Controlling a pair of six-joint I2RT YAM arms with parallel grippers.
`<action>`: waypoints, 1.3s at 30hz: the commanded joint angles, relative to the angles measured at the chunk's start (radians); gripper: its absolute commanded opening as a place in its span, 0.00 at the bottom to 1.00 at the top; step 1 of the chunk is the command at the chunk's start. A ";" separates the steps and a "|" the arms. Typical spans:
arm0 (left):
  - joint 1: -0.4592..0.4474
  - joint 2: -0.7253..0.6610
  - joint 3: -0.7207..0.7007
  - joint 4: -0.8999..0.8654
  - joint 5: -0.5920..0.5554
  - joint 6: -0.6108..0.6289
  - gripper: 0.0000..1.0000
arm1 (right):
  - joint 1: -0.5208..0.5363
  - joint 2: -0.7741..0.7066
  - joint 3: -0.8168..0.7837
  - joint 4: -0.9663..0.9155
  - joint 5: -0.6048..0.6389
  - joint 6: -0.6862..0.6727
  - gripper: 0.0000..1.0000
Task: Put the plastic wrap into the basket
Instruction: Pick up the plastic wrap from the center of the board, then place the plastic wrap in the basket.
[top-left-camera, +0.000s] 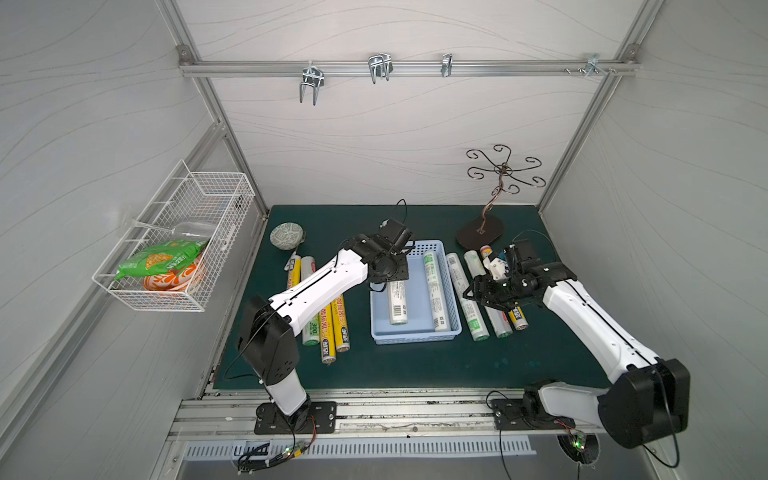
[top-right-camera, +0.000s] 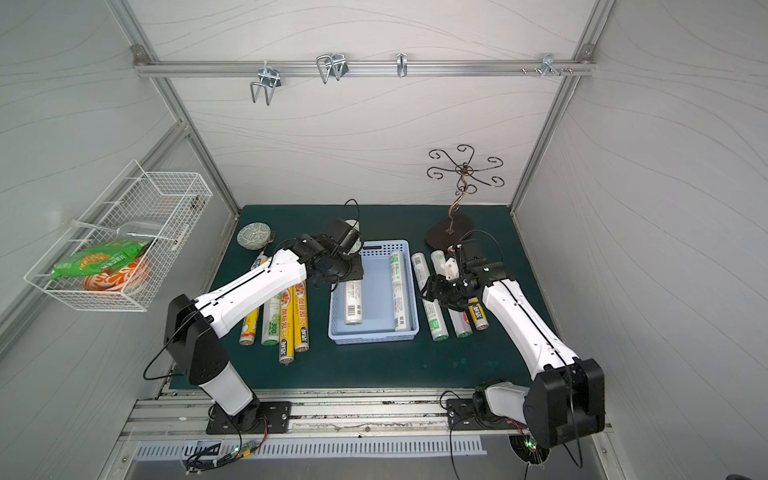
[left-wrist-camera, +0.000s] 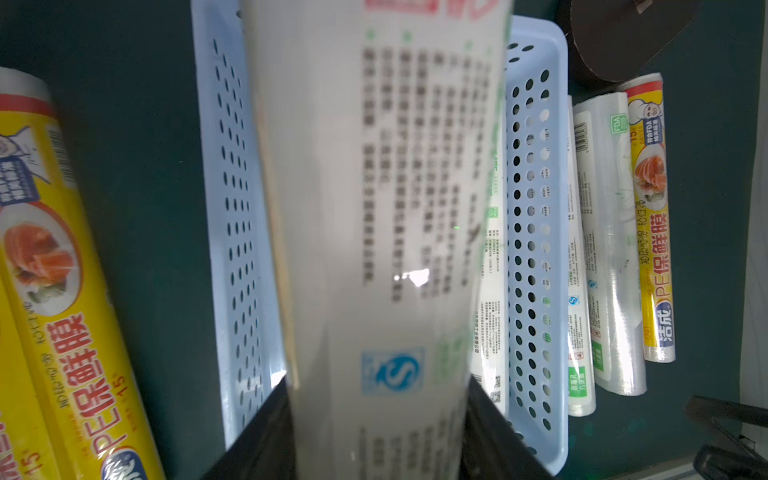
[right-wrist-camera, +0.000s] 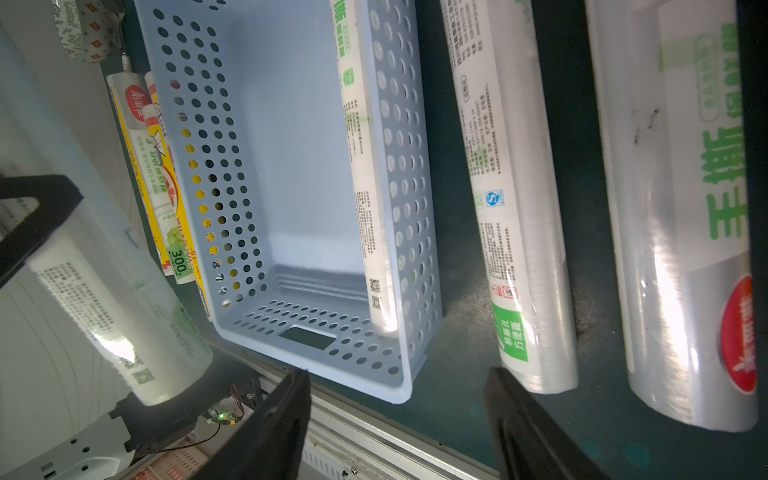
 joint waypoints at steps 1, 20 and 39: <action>-0.010 0.033 0.083 0.097 0.019 -0.013 0.36 | -0.005 -0.010 -0.008 0.012 -0.022 0.002 0.71; -0.052 0.218 0.104 0.157 0.080 -0.035 0.35 | -0.004 -0.015 -0.020 0.022 -0.027 0.008 0.71; -0.056 0.363 0.114 0.218 0.159 -0.079 0.38 | -0.005 -0.017 -0.037 0.035 -0.042 0.020 0.71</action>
